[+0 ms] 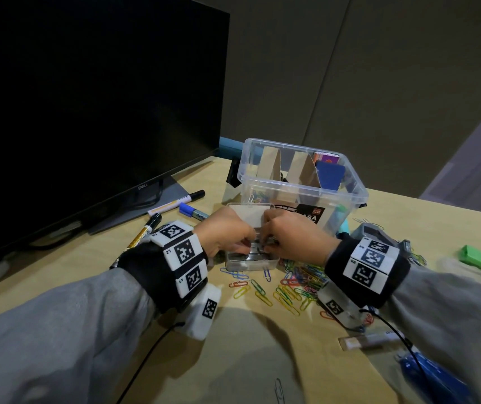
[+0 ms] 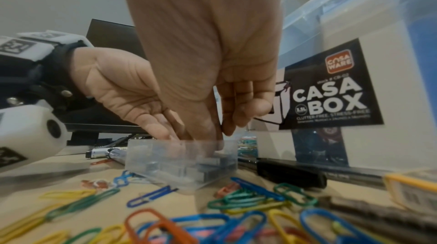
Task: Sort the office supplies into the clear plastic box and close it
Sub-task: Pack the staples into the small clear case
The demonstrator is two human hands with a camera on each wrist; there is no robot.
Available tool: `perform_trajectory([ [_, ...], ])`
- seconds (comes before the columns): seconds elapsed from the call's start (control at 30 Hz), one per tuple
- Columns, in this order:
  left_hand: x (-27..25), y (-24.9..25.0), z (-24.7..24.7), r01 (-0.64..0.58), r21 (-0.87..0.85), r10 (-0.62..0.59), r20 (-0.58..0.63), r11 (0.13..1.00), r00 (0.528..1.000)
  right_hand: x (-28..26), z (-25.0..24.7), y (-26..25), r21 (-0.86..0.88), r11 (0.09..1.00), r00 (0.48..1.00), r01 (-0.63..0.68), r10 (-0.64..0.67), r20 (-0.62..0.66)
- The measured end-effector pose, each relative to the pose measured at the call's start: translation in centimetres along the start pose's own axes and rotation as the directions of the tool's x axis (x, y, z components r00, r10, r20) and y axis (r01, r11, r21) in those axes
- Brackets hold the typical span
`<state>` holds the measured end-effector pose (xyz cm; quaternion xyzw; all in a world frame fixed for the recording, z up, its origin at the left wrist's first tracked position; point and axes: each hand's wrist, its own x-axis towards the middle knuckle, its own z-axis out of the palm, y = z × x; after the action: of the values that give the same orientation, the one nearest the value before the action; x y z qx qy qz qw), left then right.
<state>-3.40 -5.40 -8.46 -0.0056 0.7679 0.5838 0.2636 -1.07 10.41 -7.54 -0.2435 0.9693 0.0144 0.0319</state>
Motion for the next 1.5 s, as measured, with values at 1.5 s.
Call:
perform_trajectory([
  [1.5,3.9,6.1,3.6,-0.414,0.874,0.71,0.121,0.255,0.694,-9.2,0.2,9.3,-0.164,0.889,0.829,-0.428,0.459,0.319],
])
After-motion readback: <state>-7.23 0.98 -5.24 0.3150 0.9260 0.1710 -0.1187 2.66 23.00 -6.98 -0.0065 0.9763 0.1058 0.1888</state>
